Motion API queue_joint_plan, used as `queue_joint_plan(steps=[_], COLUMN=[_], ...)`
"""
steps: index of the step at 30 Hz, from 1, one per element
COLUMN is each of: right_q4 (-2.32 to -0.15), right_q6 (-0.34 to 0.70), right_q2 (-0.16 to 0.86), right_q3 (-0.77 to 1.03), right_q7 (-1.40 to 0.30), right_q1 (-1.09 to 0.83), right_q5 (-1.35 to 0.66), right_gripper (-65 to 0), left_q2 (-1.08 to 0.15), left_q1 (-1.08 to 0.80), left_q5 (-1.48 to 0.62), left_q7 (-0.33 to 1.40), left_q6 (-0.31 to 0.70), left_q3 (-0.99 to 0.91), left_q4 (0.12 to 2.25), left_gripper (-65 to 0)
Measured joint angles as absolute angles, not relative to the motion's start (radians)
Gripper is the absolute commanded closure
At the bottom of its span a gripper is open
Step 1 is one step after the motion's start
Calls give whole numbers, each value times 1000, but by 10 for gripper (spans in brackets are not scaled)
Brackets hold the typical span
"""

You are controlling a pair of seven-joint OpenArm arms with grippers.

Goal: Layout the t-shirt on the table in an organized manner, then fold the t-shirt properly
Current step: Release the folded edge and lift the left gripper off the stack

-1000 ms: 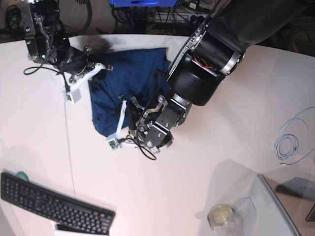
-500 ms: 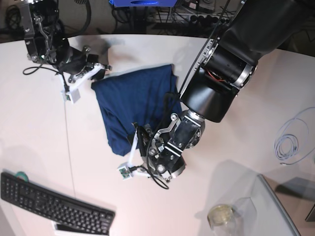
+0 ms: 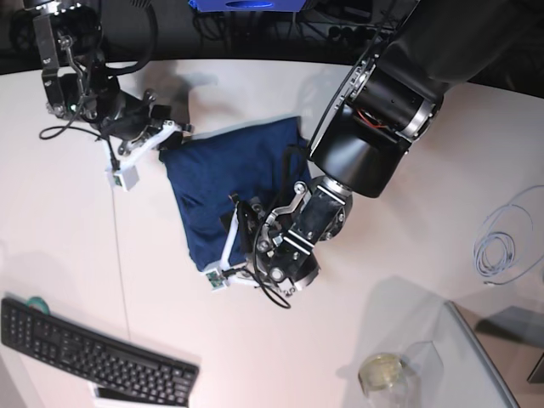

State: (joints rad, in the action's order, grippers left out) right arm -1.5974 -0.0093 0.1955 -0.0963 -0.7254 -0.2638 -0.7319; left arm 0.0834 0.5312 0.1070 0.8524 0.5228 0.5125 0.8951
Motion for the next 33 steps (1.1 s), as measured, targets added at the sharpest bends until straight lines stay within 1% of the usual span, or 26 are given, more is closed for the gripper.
queue_joint_plan(steps=[2,5,6,7,10,11,13,16,18,22,24,28,31,33], right_q4=[-1597,-1597,-1597,-1597,-1599,-1599,-1600,-1600,-1600,-1600,-1600,-1583,-1500,-1429], right_q6=[-9,-9,-9,-9,-9,-9,-9,-9,-9,-9,-9,-7,-6,-6], right_q2=[195,196,197,200,204,203,202,204,206,218,233,221,215,219], right_q3=[-97,-93,-91,-90,-87,-88,-87,-93,-95,-115,-165,-229,-240,-237], right_q7=[-725,-726,-728,-730,-724,-726,-726,-728,-727,-725,-729,-726,-706,-647], right_q1=[-261,-262,-261,-257,-244,-242,-245,-235,-218,-184,-166,-116,-68,-49], right_q5=[-732,-729,-729,-728,-729,-728,-728,-729,-727,-728,-727,-734,-733,-728], right_gripper=[0,0,0,0,0,0,0,0,0,0,0,0,0,0], left_q2=[83,75,57,39,-12,-27,-44,-49,-54,-70,-74,-74,-76,-76], left_q1=[529,524,514,496,432,405,326,167,76,-69,-106,-136,-137,-131], left_q5=[106,107,98,94,54,31,-7,-28,-22,-9,-12,-20,-15,-32], left_q7=[859,949,971,992,1060,1073,1109,1100,1085,1005,958,868,843,767], left_q6=[523,522,522,519,517,516,522,524,522,520,519,519,504,505], left_q3=[512,505,507,501,499,498,488,379,298,222,224,213,211,210], left_q4=[895,961,1031,1118,1348,1401,1490,1587,1611,1608,1602,1571,1485,1426], left_gripper=[-403,-398,-367,-303,-28,0,0,0,0,0,0,0,0,0])
